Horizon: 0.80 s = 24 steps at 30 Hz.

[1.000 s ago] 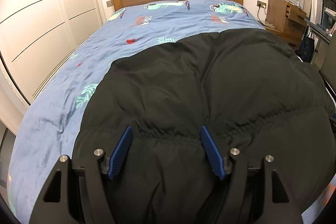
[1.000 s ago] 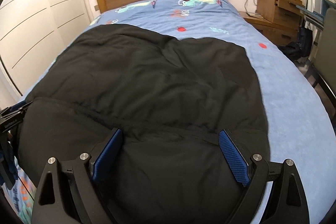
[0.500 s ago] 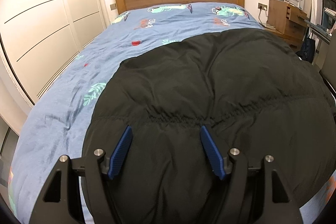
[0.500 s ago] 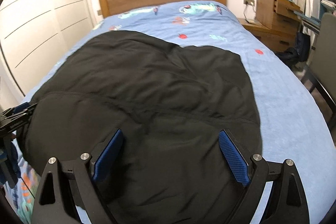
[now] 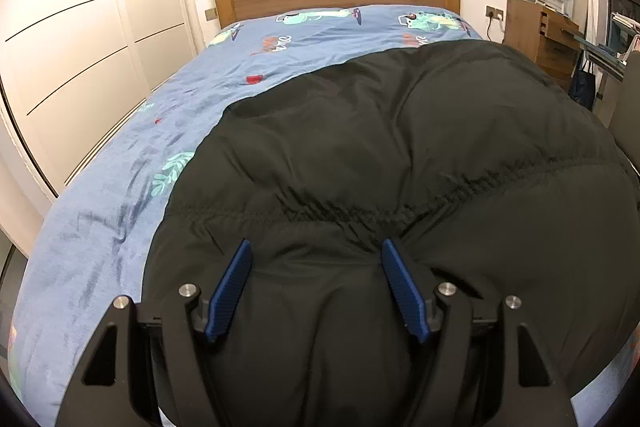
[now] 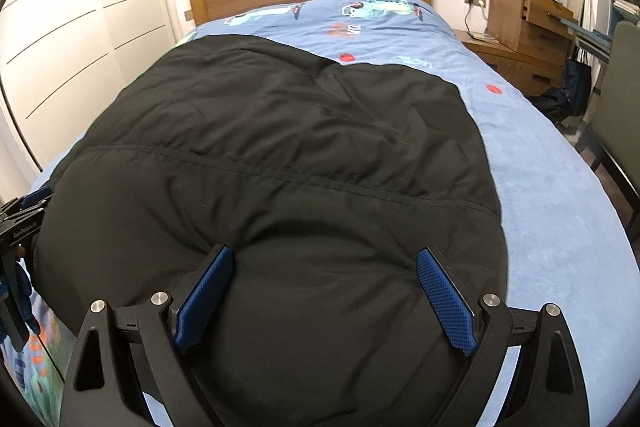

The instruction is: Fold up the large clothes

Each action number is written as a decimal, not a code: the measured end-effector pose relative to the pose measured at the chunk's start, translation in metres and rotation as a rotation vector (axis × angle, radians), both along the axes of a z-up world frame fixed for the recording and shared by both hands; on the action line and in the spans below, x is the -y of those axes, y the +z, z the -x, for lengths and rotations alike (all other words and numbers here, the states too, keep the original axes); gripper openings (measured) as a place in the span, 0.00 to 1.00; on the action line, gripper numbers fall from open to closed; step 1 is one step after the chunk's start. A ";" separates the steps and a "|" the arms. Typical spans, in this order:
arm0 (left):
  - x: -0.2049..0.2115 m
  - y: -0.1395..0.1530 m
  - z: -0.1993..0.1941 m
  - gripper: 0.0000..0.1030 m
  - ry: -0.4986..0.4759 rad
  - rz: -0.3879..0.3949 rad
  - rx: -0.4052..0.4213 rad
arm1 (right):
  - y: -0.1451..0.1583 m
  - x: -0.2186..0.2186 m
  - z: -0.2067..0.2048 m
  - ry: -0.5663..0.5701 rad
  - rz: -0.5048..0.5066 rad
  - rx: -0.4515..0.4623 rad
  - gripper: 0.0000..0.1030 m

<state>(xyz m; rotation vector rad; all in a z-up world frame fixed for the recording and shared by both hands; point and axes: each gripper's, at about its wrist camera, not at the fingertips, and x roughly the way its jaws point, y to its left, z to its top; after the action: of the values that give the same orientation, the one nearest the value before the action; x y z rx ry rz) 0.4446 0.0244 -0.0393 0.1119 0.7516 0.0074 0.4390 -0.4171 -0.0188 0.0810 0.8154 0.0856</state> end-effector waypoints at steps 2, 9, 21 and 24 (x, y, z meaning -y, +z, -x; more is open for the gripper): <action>0.001 -0.002 0.000 0.65 -0.008 -0.008 -0.010 | -0.001 0.004 0.002 -0.011 0.003 -0.007 0.90; 0.000 -0.003 -0.002 0.66 -0.035 -0.025 -0.072 | -0.001 0.015 0.013 -0.042 0.015 -0.046 0.93; -0.030 0.028 0.028 0.66 -0.035 0.054 -0.116 | 0.025 0.049 0.053 -0.112 -0.004 -0.054 0.99; -0.040 0.039 0.041 0.66 -0.027 0.047 -0.107 | 0.036 0.054 0.067 -0.121 -0.006 -0.040 0.99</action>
<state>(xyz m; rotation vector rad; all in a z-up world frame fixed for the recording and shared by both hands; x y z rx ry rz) 0.4036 0.0646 -0.0006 0.0780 0.8566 -0.0419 0.3716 -0.4710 0.0172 0.1381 0.8489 -0.0278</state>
